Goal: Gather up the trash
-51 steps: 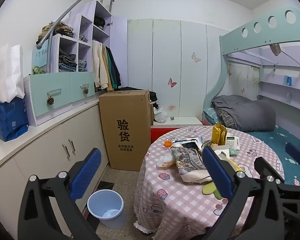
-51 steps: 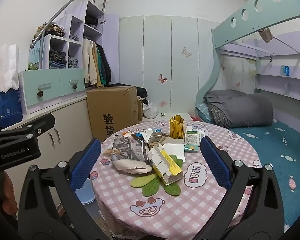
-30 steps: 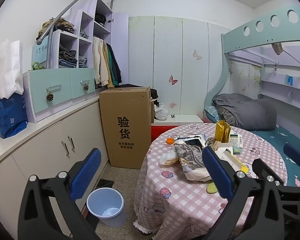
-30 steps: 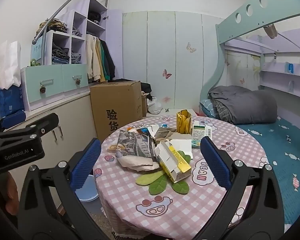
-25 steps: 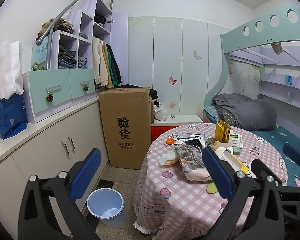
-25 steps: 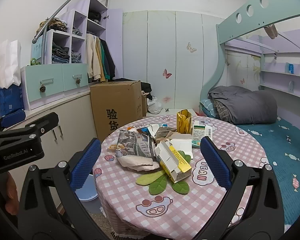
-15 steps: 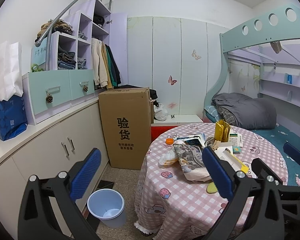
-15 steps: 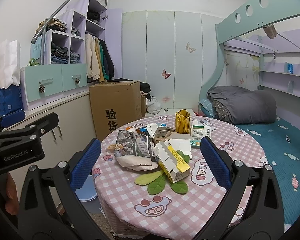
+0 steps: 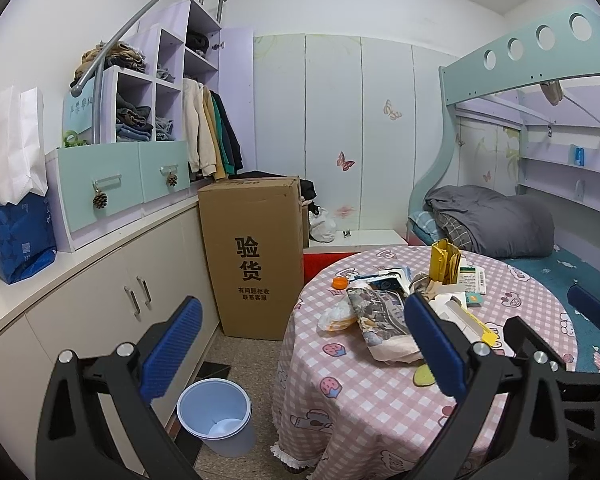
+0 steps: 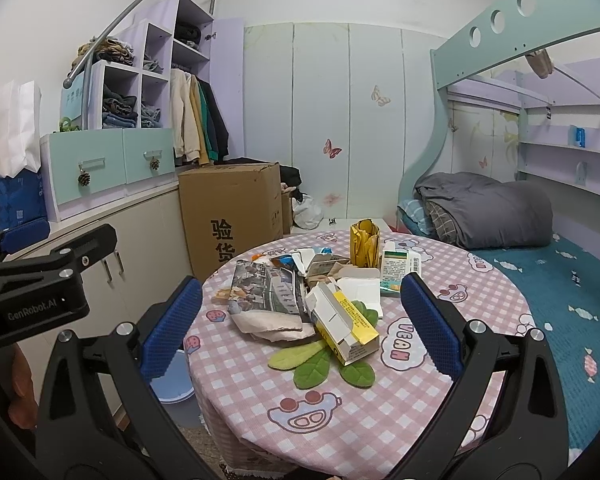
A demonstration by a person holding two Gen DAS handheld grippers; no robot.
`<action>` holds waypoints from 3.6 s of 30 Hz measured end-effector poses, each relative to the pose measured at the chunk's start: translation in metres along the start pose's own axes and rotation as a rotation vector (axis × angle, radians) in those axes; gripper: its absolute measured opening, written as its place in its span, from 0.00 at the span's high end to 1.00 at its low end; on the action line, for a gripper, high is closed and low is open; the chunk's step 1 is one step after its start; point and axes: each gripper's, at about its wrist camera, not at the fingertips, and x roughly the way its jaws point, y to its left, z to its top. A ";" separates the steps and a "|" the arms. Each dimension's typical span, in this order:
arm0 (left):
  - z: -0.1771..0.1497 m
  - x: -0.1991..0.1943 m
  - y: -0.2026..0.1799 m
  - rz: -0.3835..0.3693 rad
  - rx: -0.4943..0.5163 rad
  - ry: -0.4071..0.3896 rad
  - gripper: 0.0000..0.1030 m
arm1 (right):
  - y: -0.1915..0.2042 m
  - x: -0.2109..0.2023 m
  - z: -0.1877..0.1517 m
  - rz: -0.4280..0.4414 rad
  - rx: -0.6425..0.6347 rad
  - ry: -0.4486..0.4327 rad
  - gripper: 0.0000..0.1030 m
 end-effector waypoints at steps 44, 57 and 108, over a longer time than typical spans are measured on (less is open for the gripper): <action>0.000 -0.008 0.000 0.026 0.020 0.006 0.04 | -0.003 -0.006 -0.006 0.007 0.006 0.009 0.06; -0.002 0.002 -0.019 0.029 0.049 0.064 0.04 | -0.031 -0.002 -0.011 0.024 0.094 0.056 0.06; -0.004 0.120 -0.077 -0.287 -0.133 0.306 0.65 | -0.111 0.123 -0.018 0.006 0.161 0.311 0.06</action>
